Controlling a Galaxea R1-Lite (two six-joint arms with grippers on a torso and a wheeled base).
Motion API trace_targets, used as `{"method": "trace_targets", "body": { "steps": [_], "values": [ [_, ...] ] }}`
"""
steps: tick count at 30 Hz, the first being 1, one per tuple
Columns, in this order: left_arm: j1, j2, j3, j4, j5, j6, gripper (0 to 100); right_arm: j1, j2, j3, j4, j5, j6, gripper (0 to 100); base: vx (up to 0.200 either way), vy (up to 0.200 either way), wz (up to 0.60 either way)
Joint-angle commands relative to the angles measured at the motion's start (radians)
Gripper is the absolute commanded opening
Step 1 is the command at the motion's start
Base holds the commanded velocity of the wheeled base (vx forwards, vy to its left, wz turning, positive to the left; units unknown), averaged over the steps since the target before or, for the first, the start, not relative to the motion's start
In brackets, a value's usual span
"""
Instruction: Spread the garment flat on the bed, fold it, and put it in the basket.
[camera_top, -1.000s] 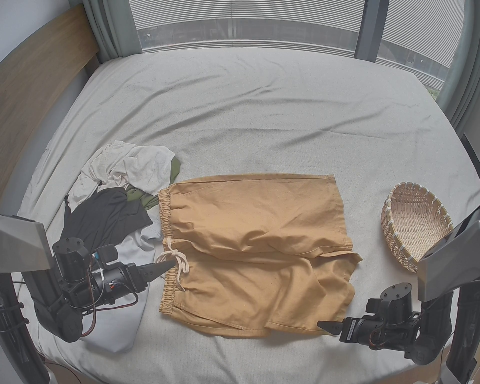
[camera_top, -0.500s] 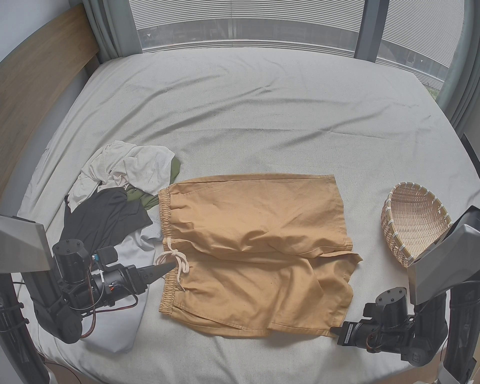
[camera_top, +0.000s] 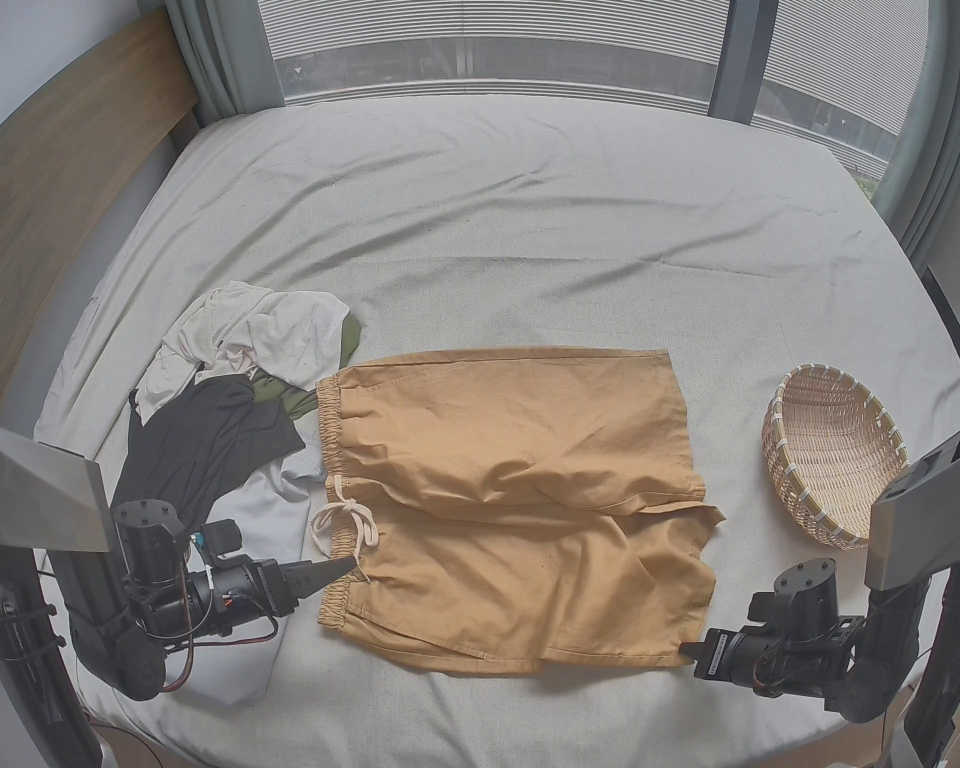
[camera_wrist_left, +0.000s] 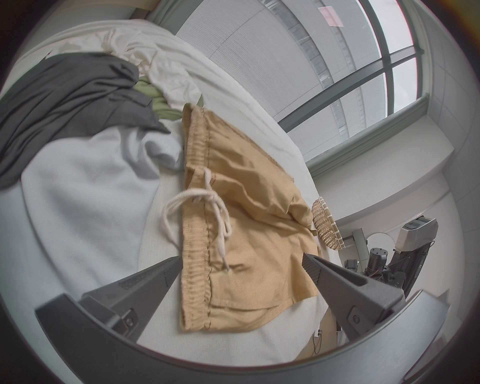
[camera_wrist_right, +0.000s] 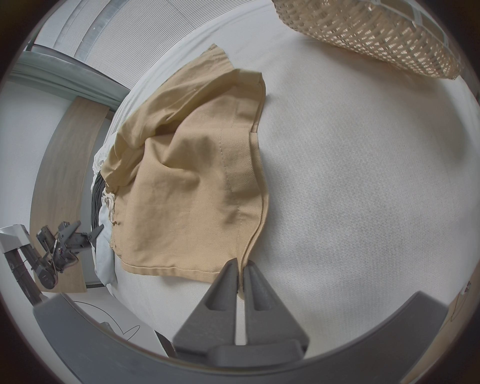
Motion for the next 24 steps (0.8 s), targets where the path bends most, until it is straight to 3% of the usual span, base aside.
{"method": "trace_targets", "body": {
  "steps": [1,9,24],
  "values": [
    [0.0,0.02,0.042,0.001,0.004,-0.004,100,0.007,-0.025,0.016,0.0,-0.013,-0.001,0,0.0,0.0,0.0],
    [-0.007,0.06,0.089,0.006,0.011,-0.002,100,0.007,-0.022,0.016,0.0,-0.014,-0.001,0,0.0,0.0,0.0],
    [-0.007,0.166,0.02,0.0,0.011,0.007,100,0.005,-0.023,0.016,-0.001,-0.014,-0.001,0,0.0,0.0,0.0]
  ]
}}
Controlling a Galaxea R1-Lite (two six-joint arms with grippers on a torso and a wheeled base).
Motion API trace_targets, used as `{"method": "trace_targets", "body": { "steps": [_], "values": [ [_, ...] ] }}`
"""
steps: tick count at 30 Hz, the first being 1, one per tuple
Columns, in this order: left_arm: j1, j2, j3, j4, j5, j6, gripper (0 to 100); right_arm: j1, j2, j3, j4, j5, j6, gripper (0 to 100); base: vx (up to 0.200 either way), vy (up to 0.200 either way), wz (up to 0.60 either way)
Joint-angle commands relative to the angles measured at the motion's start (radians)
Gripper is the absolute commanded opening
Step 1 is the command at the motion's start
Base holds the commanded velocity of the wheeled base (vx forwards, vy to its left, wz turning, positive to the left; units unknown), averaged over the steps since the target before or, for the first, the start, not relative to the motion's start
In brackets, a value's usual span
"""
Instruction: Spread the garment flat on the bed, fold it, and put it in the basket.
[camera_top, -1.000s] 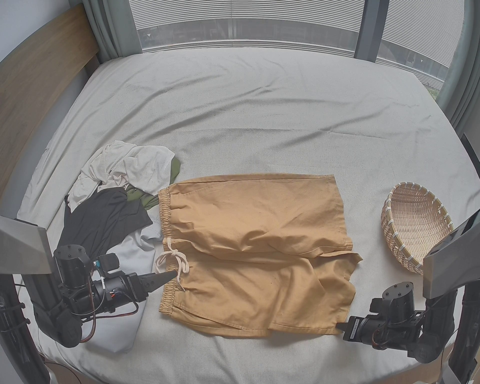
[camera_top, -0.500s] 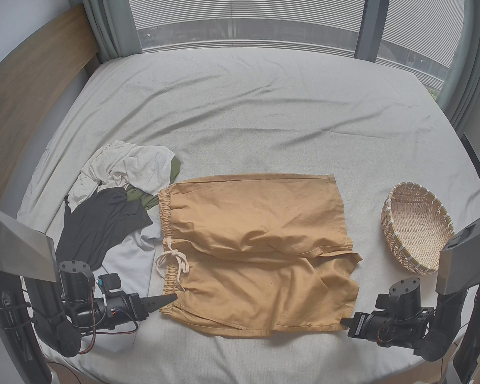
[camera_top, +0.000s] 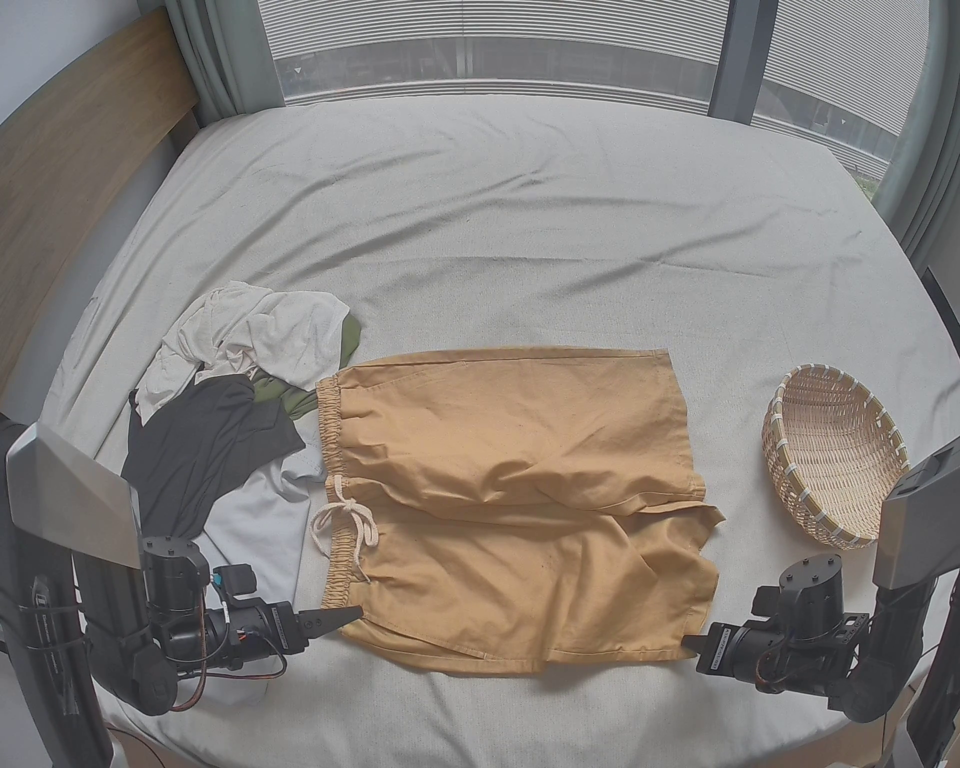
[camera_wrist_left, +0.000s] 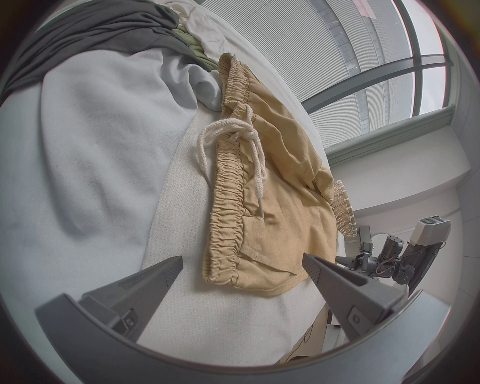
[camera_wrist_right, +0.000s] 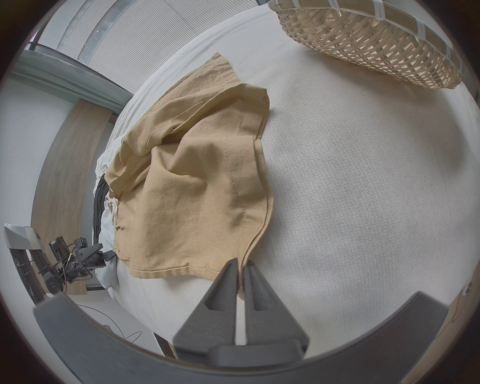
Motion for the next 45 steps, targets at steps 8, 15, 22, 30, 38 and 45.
{"method": "trace_targets", "body": {
  "steps": [8,15,22,30,38,45],
  "values": [
    [-0.001,0.054,-0.053,-0.001,0.005,-0.002,0,0.003,-0.01,0.016,0.011,-0.004,0.0,0,0.0,0.0,0.0],
    [-0.006,0.0,-0.024,-0.001,-0.007,-0.013,0,0.003,-0.065,0.016,0.079,-0.006,-0.008,0,0.0,0.0,0.0],
    [0.014,-0.118,0.071,0.0,-0.042,-0.036,0,-0.011,-0.244,0.016,0.286,-0.004,-0.063,0,0.0,0.0,0.0],
    [0.023,-0.146,0.134,0.011,-0.072,-0.025,0,-0.02,-0.281,0.016,0.382,-0.001,-0.084,0,0.0,0.0,0.0],
    [0.034,-0.136,0.134,0.006,-0.065,-0.002,0,0.018,-0.28,0.016,0.436,-0.001,-0.084,0,0.0,0.0,0.0],
    [0.079,-0.113,0.134,0.051,-0.068,0.068,0,0.064,-0.294,0.016,0.494,-0.02,-0.077,0,0.0,0.0,0.0]
  ]
}}
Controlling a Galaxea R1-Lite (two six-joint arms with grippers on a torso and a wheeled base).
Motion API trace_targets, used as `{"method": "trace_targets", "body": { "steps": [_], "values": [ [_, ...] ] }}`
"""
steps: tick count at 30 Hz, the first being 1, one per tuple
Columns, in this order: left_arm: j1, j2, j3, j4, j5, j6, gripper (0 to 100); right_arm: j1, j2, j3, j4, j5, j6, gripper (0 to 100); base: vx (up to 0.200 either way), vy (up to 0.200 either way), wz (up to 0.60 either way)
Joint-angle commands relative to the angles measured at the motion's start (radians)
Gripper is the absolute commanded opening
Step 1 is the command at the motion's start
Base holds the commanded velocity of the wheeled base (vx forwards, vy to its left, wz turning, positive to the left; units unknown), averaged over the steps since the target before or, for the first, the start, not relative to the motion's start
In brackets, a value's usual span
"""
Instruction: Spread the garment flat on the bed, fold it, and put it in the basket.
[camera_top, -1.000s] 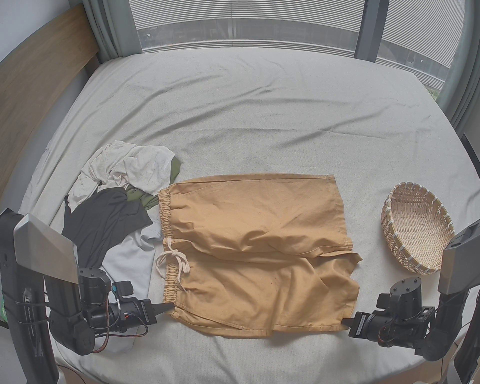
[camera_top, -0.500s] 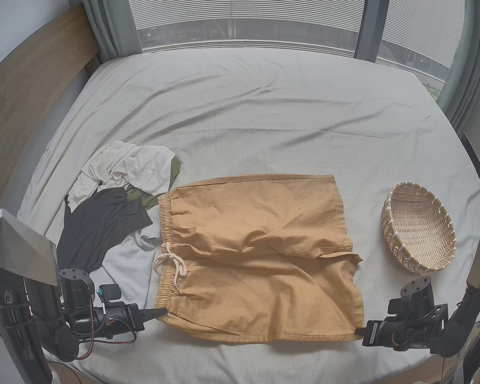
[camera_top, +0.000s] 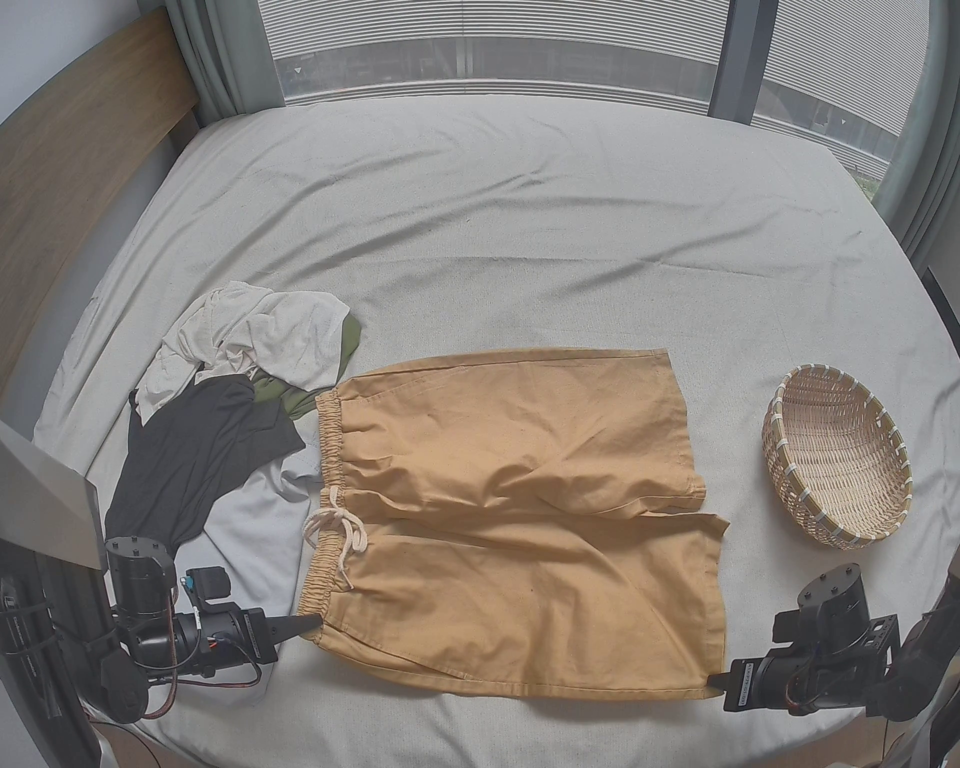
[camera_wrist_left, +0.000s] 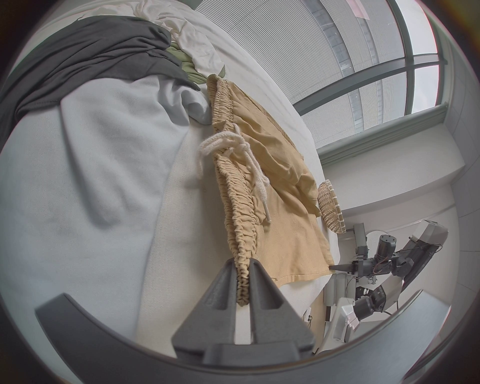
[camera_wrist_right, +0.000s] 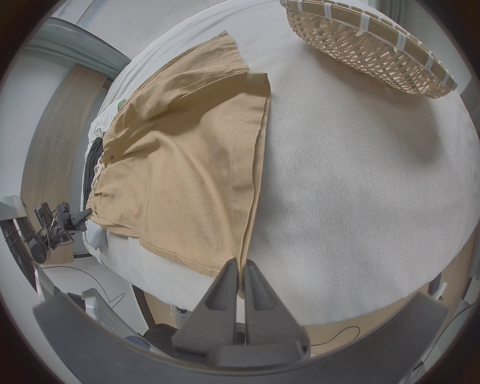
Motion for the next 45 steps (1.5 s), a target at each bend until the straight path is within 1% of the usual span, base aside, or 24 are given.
{"method": "trace_targets", "body": {
  "steps": [1,6,10,15,18,20,23,24,26,31,32,35,36,44,45],
  "values": [
    [0.019,0.011,0.018,0.04,-0.003,0.028,0,0.012,-0.011,0.016,0.015,-0.006,0.002,0,0.0,0.0,0.0],
    [0.022,0.011,0.018,0.096,-0.004,0.088,0,0.012,-0.013,0.016,0.018,-0.006,0.002,0,0.0,0.0,0.0],
    [0.025,0.01,0.018,0.104,-0.014,0.105,0,0.01,-0.036,0.016,0.011,-0.005,0.002,0,0.0,0.0,0.0],
    [0.054,0.001,0.018,0.075,-0.055,0.102,0,0.007,-0.116,0.016,0.009,-0.003,0.022,0,0.0,0.0,0.0],
    [0.054,0.004,0.018,0.03,-0.06,0.094,0,0.004,-0.165,0.015,0.008,0.0,0.031,0,0.0,0.0,0.0],
    [0.054,0.004,0.018,-0.023,-0.06,0.075,0,0.0,-0.209,0.01,0.006,0.003,0.031,0,0.0,0.0,0.0],
    [0.048,-0.016,0.018,-0.029,-0.061,0.063,0,-0.004,-0.219,0.008,0.005,0.003,0.031,0,0.0,0.0,0.0],
    [0.047,-0.019,0.018,-0.029,-0.063,0.063,0,-0.016,-0.235,0.001,-0.015,0.004,0.03,0,0.0,0.0,0.0],
    [0.044,-0.049,0.018,-0.029,-0.079,0.062,0,-0.024,-0.24,-0.005,-0.032,0.008,0.028,0,0.0,0.0,0.0],
    [0.041,-0.107,0.016,-0.029,-0.092,0.062,0,-0.054,-0.238,-0.042,-0.064,0.034,0.027,0,0.0,0.0,0.0],
    [0.031,-0.147,0.008,-0.029,-0.099,0.052,0,-0.076,-0.237,-0.071,-0.075,0.054,0.025,0,0.0,0.0,0.0],
    [0.028,-0.164,0.008,-0.029,-0.101,0.048,0,-0.083,-0.234,-0.084,-0.077,0.064,0.025,0,0.0,0.0,0.0],
    [0.013,-0.187,0.008,-0.029,-0.101,0.039,0,-0.096,-0.232,-0.107,-0.077,0.086,0.025,0,0.0,0.0,0.0],
    [-0.035,-0.259,0.012,-0.028,-0.132,0.031,0,-0.117,-0.232,-0.157,-0.078,0.121,0.024,0,0.0,0.0,0.0],
    [-0.056,-0.265,0.005,-0.029,-0.13,0.019,0,-0.117,-0.234,-0.173,-0.078,0.129,0.024,0,0.0,0.0,0.0]
  ]
}}
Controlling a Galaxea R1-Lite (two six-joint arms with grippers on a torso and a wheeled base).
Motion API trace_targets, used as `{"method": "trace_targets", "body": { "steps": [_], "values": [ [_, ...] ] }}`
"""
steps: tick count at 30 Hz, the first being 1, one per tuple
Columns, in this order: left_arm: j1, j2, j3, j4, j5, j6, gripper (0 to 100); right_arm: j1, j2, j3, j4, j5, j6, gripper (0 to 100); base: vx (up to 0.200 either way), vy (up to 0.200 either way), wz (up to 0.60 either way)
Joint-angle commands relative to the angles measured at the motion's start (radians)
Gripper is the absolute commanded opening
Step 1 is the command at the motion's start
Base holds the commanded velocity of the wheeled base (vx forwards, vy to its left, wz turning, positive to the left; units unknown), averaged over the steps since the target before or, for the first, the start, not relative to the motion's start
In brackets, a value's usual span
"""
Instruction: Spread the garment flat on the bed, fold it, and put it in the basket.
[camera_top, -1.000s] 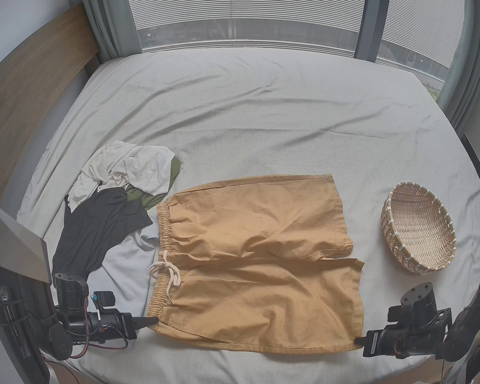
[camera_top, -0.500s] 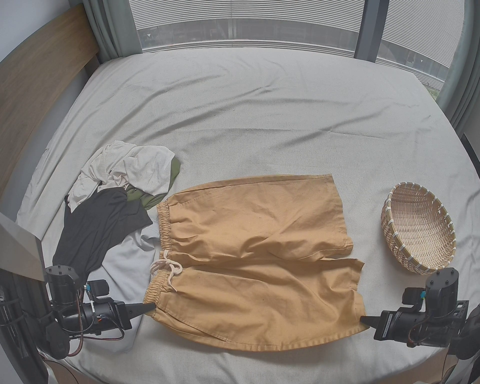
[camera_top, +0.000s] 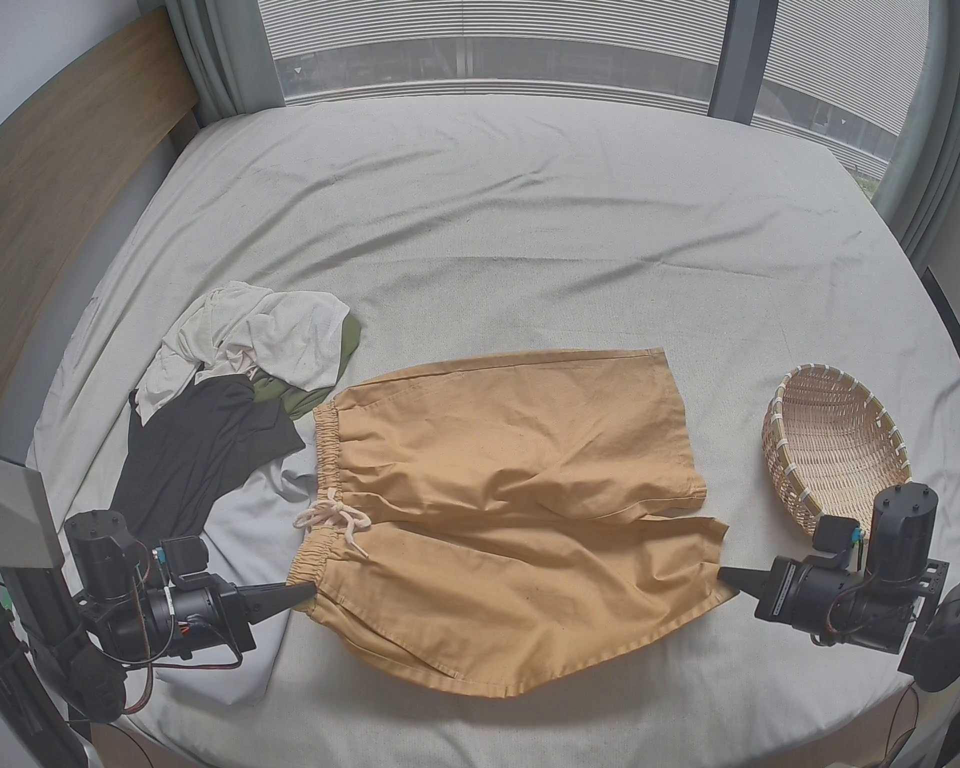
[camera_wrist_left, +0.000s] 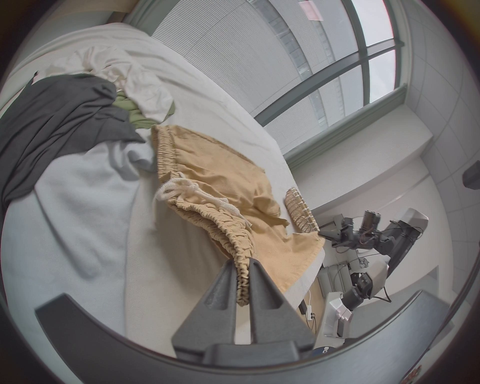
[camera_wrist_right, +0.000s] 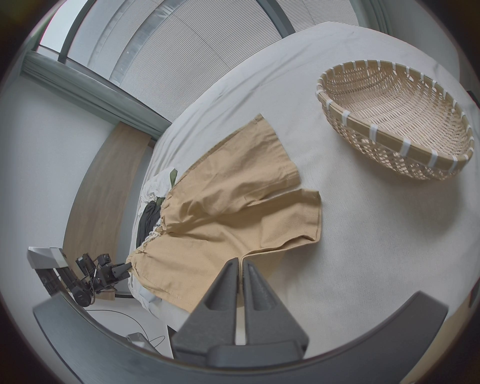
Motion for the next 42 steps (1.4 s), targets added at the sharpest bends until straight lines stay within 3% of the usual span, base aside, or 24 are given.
{"method": "trace_targets", "body": {
  "steps": [1,5,12,25,31,35,36,42],
  "values": [
    [-0.038,-0.056,-0.003,-0.001,-0.002,-0.019,0,-0.01,-0.003,-0.042,-0.002,0.016,0.0,0,0.0,0.0,0.0],
    [-0.036,-0.059,-0.013,0.0,0.0,-0.041,0,-0.014,-0.001,-0.063,-0.002,0.033,0.0,0,0.0,0.0,0.0],
    [0.002,-0.042,-0.098,0.0,0.015,-0.165,0,-0.056,0.003,-0.102,-0.002,0.063,-0.002,0,0.0,0.0,0.0],
    [0.005,-0.013,-0.161,-0.001,0.072,-0.21,0,-0.126,-0.007,-0.184,0.0,0.108,-0.003,0,0.0,0.0,0.0],
    [-0.01,0.002,-0.152,-0.001,0.076,-0.207,0,-0.125,0.025,-0.103,0.029,0.111,-0.011,0,0.0,0.0,0.0],
    [-0.023,0.006,-0.144,-0.001,0.076,-0.205,0,-0.12,0.098,0.009,0.018,0.112,-0.069,0,0.0,0.0,0.0],
    [-0.024,0.006,-0.142,-0.001,0.076,-0.203,0,-0.119,0.109,0.041,0.02,0.114,-0.1,100,0.0,0.0,0.0],
    [-0.032,0.006,-0.136,-0.001,0.076,-0.202,0,-0.108,0.17,0.142,0.021,0.111,-0.154,100,0.0,0.0,0.0]
  ]
}}
